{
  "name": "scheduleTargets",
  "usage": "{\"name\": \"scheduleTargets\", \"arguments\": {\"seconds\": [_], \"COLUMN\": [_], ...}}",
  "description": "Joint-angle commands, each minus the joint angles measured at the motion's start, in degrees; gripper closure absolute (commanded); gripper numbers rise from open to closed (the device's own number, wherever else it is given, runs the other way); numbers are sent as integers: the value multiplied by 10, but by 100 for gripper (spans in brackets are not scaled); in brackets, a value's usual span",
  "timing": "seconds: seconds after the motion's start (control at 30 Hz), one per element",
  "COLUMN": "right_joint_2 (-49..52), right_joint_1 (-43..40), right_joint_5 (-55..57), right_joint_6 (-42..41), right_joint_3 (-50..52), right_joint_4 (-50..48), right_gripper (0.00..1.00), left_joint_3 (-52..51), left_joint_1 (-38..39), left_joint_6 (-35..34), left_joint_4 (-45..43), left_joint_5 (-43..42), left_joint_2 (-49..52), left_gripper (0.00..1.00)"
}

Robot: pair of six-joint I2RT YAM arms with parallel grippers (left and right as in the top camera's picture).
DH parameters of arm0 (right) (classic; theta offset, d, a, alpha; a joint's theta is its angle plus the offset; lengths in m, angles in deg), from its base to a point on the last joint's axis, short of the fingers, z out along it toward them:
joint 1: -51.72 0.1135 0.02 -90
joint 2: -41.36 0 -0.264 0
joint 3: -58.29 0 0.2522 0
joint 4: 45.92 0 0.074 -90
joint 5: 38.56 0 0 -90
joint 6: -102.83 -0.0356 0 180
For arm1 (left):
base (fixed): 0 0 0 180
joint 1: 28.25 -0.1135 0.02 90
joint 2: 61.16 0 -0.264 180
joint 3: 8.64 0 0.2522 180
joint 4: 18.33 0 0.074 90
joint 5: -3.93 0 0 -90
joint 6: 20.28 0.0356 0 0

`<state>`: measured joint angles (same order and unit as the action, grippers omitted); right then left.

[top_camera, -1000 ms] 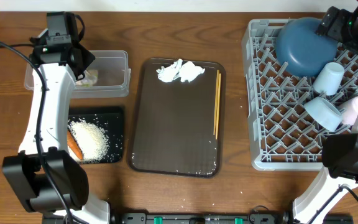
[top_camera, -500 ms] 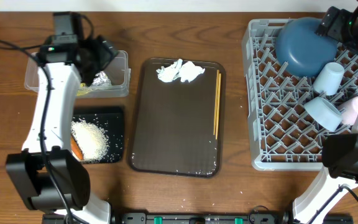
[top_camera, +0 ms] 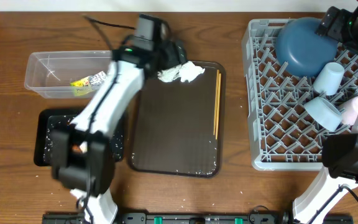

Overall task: Sort waste into correct bins and load items into the dishwasher rack
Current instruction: 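Move the left gripper back and grasp the crumpled white tissue, then carry the tissue to the clear bin and drop it in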

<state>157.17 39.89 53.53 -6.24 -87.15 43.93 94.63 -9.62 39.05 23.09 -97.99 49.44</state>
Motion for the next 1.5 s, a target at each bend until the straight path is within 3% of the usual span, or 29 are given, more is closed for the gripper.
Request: {"name": "scheduleTargets", "arguments": {"seconds": [0.0,0.37,0.4,0.6,0.63,0.93,1.23,1.47], "right_joint_2": [3,3,3,3,3,3,3,3], "right_joint_1": [-1,-1,-1,-1,-1,-1,-1,-1], "right_joint_5": [0,0,0,0,0,0,0,0], "right_joint_6": [-6,-6,-6,-6,-6,-6,-6,-6], "right_joint_3": [-2,-2,-2,-2,-2,-2,-2,-2], "right_joint_4": [2,2,2,2,2,2,2,2], "right_gripper": [1,1,1,1,1,1,1,1], "left_joint_3": [-2,-2,-2,-2,-2,-2,-2,-2], "left_joint_1": [9,12,12,12,12,10,-3,-80], "left_joint_6": [15,56,56,56,56,56,43,-3], "left_joint_4": [-15,-51,-50,-50,-49,-13,12,65], "left_joint_5": [85,105,106,105,105,122,379,396], "left_joint_2": [49,136,138,130,126,-10,-107,-77], "left_gripper": [11,13,20,91,94,94,94,91]}}
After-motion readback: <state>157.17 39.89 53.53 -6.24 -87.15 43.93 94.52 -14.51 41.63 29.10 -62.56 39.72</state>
